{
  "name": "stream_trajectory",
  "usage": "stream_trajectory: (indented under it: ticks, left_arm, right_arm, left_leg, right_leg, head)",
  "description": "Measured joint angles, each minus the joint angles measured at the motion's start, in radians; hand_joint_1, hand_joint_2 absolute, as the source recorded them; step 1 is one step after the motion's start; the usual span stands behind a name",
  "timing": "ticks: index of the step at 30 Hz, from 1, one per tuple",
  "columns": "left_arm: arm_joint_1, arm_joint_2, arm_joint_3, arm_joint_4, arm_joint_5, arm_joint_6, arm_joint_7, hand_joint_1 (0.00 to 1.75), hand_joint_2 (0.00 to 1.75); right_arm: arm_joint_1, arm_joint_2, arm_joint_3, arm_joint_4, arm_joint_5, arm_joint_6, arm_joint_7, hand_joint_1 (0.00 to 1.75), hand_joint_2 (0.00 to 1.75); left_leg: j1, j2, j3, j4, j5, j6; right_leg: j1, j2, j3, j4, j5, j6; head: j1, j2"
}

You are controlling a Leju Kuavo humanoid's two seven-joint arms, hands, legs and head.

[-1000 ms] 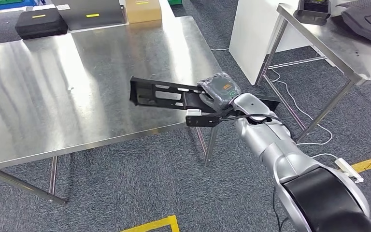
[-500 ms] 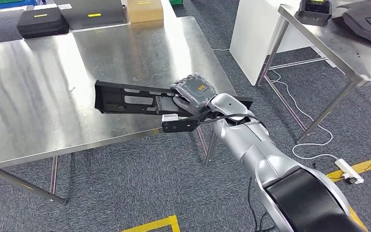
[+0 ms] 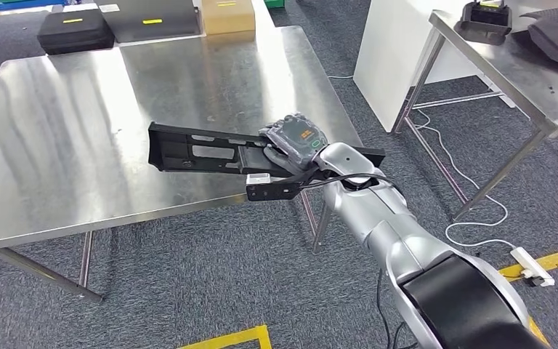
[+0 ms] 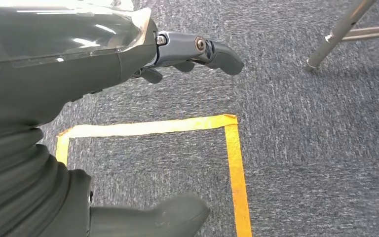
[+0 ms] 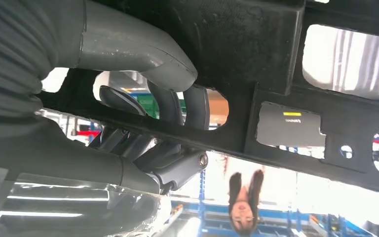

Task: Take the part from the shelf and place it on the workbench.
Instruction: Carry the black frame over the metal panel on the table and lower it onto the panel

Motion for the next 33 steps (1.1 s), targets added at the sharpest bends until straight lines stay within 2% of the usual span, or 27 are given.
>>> stream_trajectory:
  ticks: [1,2,3,5,7,8,10,11,12,13,14,16,17,18,19,21,22,24,26,27,28,29,31,33]
  left_arm:
    - [-0.001,0.0,0.0,0.0,0.0,0.0,0.0,0.0,1.75]
    - [-0.002,0.0,0.0,0.0,0.0,0.0,0.0,0.0,1.75]
    - [-0.003,0.001,0.0,0.0,0.0,0.0,0.0,0.0,1.75]
    - [-0.002,0.001,0.0,0.0,0.0,0.0,0.0,0.0,1.75]
    - [0.0,0.0,0.001,0.0,0.0,0.0,0.0,0.0,1.75]
    - [-0.002,0.0,0.001,0.0,0.0,0.0,0.0,0.0,1.75]
    - [-0.005,0.001,0.001,0.0,0.0,0.0,0.0,0.0,1.75]
    - [-0.005,0.002,0.001,0.0,0.0,0.0,0.0,0.0,1.75]
    - [-0.005,0.002,0.001,0.0,0.0,-0.001,0.0,0.0,1.75]
    - [-0.004,0.002,0.001,0.0,0.0,-0.002,0.0,0.0,1.75]
    - [-0.004,0.002,0.001,0.0,0.0,-0.002,0.0,0.0,1.75]
    - [-0.005,0.003,0.001,0.0,0.0,-0.003,-0.001,0.0,1.75]
    - [-0.006,0.003,0.001,0.0,0.0,-0.004,-0.001,0.0,1.75]
    - [-0.006,0.003,0.001,0.0,0.0,-0.005,0.0,0.0,1.75]
    - [-0.007,0.003,0.001,0.0,0.0,-0.006,0.0,0.0,1.75]
    - [-0.006,0.002,0.001,0.0,0.0,-0.006,0.0,0.0,1.75]
    - [-0.006,0.001,0.001,0.0,0.0,-0.006,0.0,0.0,1.75]
    - [-0.007,-0.001,0.001,0.0,0.0,-0.006,0.0,0.0,1.75]
    - [-0.007,-0.001,0.001,0.0,0.0,-0.006,-0.007,0.0,1.75]
    - [-0.007,-0.001,0.001,0.0,0.0,-0.006,-0.012,0.0,1.75]
    - [-0.007,-0.002,0.001,0.0,0.0,-0.006,-0.02,0.0,1.75]
    - [-0.006,-0.002,0.001,0.0,0.0,-0.006,-0.027,0.0,1.75]
    - [-0.005,-0.003,0.001,0.0,0.0,-0.007,-0.039,0.0,1.75]
    - [-0.005,-0.004,0.001,0.0,0.0,-0.006,-0.045,0.0,1.75]
  right_arm:
    - [-0.001,0.0,0.002,0.0,0.001,0.0,0.0,1.75,1.75]
    - [-0.003,0.0,0.003,0.0,0.001,0.0,0.0,1.75,1.75]
    - [-0.003,0.0,0.004,0.0,0.002,0.001,0.0,1.75,1.75]
    - [-0.002,0.001,0.007,0.0,0.003,0.001,0.0,1.75,1.75]
    - [-0.003,0.004,0.009,0.0,0.003,0.001,0.0,1.75,1.75]
    - [-0.004,0.005,0.01,0.0,0.003,0.001,0.0,1.75,1.75]
    - [-0.002,0.006,0.011,0.001,0.003,0.001,0.001,1.75,1.75]
    - [0.001,0.005,0.011,0.001,0.003,0.001,0.001,1.75,1.75]
    - [0.003,0.005,0.012,0.001,0.004,0.001,0.001,1.75,1.75]
    - [0.005,0.005,0.013,0.002,0.004,0.001,0.001,1.75,1.75]
    - [0.006,0.005,0.015,0.002,0.004,0.001,0.001,1.75,1.75]
    - [0.003,0.005,0.018,0.002,0.005,0.001,0.001,1.75,1.75]
    - [0.0,0.005,0.019,0.002,0.006,0.002,0.002,1.75,1.75]
    - [-0.002,0.004,0.019,0.002,0.007,0.004,0.004,1.75,1.75]
    - [-0.002,0.003,0.02,0.002,0.008,0.006,0.005,1.75,1.75]
    - [-0.002,0.002,0.021,0.002,0.01,0.009,0.008,1.75,1.75]
    - [-0.002,0.001,0.022,0.002,0.01,0.009,0.009,1.75,1.75]
    - [-0.003,-0.004,0.023,0.003,0.012,0.008,0.013,1.75,1.75]
    - [0.002,-0.012,0.025,0.006,0.016,0.008,0.02,1.75,1.75]
    - [0.006,-0.015,0.026,0.008,0.019,0.008,0.024,1.75,1.75]
    - [0.01,-0.019,0.028,0.011,0.024,0.008,0.031,1.75,1.75]
    - [0.012,-0.024,0.03,0.013,0.028,0.007,0.037,1.75,1.75]
    - [0.009,-0.031,0.033,0.016,0.033,0.006,0.047,1.75,1.75]
    - [0.005,-0.036,0.036,0.018,0.034,0.006,0.054,1.75,1.75]
  left_leg:
    - [0.001,-0.007,-0.005,0.009,-0.006,-0.009]
    - [0.002,-0.012,-0.01,0.017,-0.01,-0.017]
    - [0.003,-0.017,-0.015,0.022,-0.011,-0.024]
    - [0.007,-0.025,-0.021,0.023,-0.011,-0.035]
    - [0.009,-0.006,-0.032,0.046,-0.026,-0.045]
    - [0.01,0.013,-0.051,0.088,-0.05,-0.049]
    - [0.01,0.046,-0.116,0.22,-0.111,-0.056]
    - [0.01,0.051,-0.15,0.283,-0.132,-0.058]
    - [0.01,0.053,-0.17,0.317,-0.136,-0.058]
    - [0.01,0.055,-0.172,0.312,-0.121,-0.056]
    - [0.01,0.057,-0.153,0.269,-0.09,-0.053]
    - [0.006,0.077,-0.085,0.129,-0.025,-0.045]
    - [0.003,0.086,-0.06,0.078,-0.009,-0.041]
    - [-0.001,0.092,-0.047,0.05,-0.004,-0.037]
    - [-0.005,0.091,-0.045,0.044,-0.009,-0.034]
    - [-0.005,0.081,-0.044,0.039,-0.005,-0.023]
    - [-0.004,0.076,-0.041,0.034,-0.002,-0.016]
    - [-0.001,0.066,-0.036,0.027,0.003,-0.005]
    - [-0.002,0.054,-0.037,0.027,0.003,0.001]
    - [-0.003,0.047,-0.037,0.027,0.002,0.002]
    - [-0.003,0.039,-0.036,0.028,0.002,0.002]
    - [-0.003,0.031,-0.036,0.028,0.002,0.002]
    - [-0.004,0.017,-0.036,0.031,0.0,-0.001]
    - [-0.008,0.01,-0.039,0.036,-0.004,-0.007]
  right_leg:
    - [-0.002,0.009,0.033,-0.061,0.018,0.004]
    - [-0.004,0.017,0.054,-0.101,0.028,0.002]
    - [-0.002,0.022,0.06,-0.114,0.029,-0.005]
    - [0.001,0.011,0.058,-0.109,0.03,-0.022]
    - [0.0,0.001,0.059,-0.11,0.03,-0.037]
    - [-0.001,-0.005,0.061,-0.111,0.03,-0.044]
    - [0.004,-0.017,0.063,-0.111,0.028,-0.055]
    - [0.007,-0.023,0.063,-0.111,0.026,-0.058]
    - [0.009,-0.029,0.063,-0.111,0.025,-0.059]
    - [0.011,-0.034,0.064,-0.11,0.024,-0.06]
    - [0.012,-0.039,0.066,-0.11,0.023,-0.061]
    - [0.016,-0.047,0.07,-0.11,0.02,-0.06]
    - [0.019,-0.05,0.07,-0.11,0.018,-0.057]
    - [0.023,-0.054,0.07,-0.11,0.016,-0.054]
    - [0.025,-0.058,0.07,-0.11,0.015,-0.051]
    - [0.027,-0.065,0.07,-0.11,0.011,-0.042]
    - [0.028,-0.06,0.064,-0.097,0.002,-0.039]
    - [0.027,-0.041,0.024,-0.013,-0.038,-0.042]
    - [0.025,-0.025,-0.044,0.125,-0.088,-0.048]
    - [0.025,-0.022,-0.071,0.176,-0.103,-0.047]
    - [0.025,-0.02,-0.079,0.185,-0.098,-0.042]
    - [0.025,-0.018,-0.069,0.156,-0.079,-0.036]
    - [0.024,-0.01,-0.005,0.008,-0.015,-0.025]
    - [0.026,-0.002,0.041,-0.094,0.024,-0.029]
  head:
    - [0.0,0.0]
    - [0.0,0.0]
    - [0.0,0.0]
    - [-0.001,0.0]
    - [-0.004,0.0]
    - [-0.007,0.0]
    - [-0.012,0.0]
    - [-0.012,0.0]
    - [-0.012,0.0]
    - [-0.012,0.0]
    - [-0.012,0.0]
    - [-0.012,0.0]
    - [-0.012,0.0]
    - [-0.012,0.0]
    - [-0.011,0.0]
    - [-0.011,0.0]
    - [-0.01,0.0]
    - [-0.007,0.0]
    - [-0.006,0.0]
    - [-0.005,0.0]
    - [-0.004,0.0]
    - [-0.004,0.0]
    - [-0.002,0.0]
    - [-0.003,0.0]
